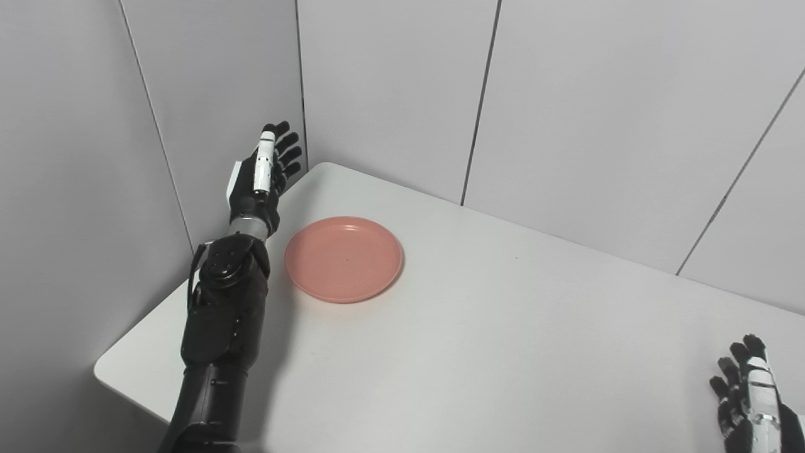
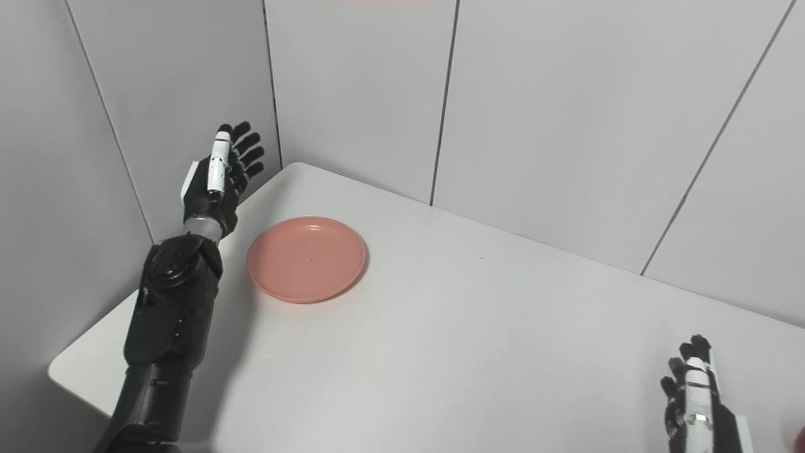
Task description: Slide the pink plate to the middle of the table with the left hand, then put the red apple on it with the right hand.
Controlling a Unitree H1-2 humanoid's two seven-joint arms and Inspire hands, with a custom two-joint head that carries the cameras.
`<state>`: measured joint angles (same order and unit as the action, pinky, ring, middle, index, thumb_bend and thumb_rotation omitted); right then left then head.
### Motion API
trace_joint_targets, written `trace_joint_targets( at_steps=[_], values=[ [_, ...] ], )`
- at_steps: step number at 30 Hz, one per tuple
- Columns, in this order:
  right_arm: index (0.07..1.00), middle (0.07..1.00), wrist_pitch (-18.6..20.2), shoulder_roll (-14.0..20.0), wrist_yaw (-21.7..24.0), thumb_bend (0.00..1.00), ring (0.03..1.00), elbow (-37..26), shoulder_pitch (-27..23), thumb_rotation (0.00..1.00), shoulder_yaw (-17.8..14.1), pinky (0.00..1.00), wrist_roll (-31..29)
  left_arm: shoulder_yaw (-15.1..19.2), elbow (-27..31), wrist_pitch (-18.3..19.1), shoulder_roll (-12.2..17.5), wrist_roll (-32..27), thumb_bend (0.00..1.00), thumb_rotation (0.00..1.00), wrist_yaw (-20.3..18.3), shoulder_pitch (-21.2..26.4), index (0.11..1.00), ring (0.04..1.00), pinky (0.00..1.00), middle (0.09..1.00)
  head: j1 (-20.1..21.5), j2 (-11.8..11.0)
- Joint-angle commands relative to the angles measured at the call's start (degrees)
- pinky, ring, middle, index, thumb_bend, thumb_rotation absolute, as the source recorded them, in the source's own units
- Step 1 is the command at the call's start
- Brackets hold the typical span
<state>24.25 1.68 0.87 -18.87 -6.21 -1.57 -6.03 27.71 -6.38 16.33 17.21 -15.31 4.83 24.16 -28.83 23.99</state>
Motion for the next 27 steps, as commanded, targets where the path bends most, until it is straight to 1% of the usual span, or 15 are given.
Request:
trace_joint_targets(
  at_steps=[1,6,11,20,27],
  values=[
    [1.0,1.0,0.0,-0.1,0.1,0.0,1.0,-1.7,-1.9,1.0,-0.4,1.0,-0.7,0.4,-0.5,-2.9,2.3,-0.6,0.34,1.0,0.1,2.7,0.847,0.876,0.88,0.873,0.0,0.1],
    [1.0,1.0,0.0,0.2,0.2,0.0,1.0,-2.1,-1.8,1.0,-0.3,1.0,-0.5,0.6,-3.8,-4.0,3.3,-2.3,0.35,1.0,-1.2,2.4,0.859,0.883,0.88,0.88,-0.1,0.3],
    [1.0,1.0,0.5,0.3,0.2,0.0,1.0,-2.3,-1.8,1.0,-0.3,1.0,-0.6,1.0,-6.0,-4.9,3.7,-3.9,0.33,1.0,-1.6,2.3,0.862,0.892,0.88,0.888,-0.1,0.4],
    [1.0,1.0,1.4,0.3,0.1,0.0,1.0,-2.7,-1.9,1.0,-0.4,1.0,-0.3,0.5,-10.3,-7.4,4.9,-3.9,0.33,1.0,-2.8,1.9,0.865,0.894,0.88,0.889,-0.3,0.6],
    [1.0,1.0,1.7,0.5,0.5,0.0,1.0,-2.9,-1.9,1.0,-0.7,1.0,-0.9,0.4,-12.7,-8.5,4.9,-4.3,0.33,1.0,-3.4,1.5,0.864,0.893,0.9,0.887,-0.8,0.7]
  ],
)
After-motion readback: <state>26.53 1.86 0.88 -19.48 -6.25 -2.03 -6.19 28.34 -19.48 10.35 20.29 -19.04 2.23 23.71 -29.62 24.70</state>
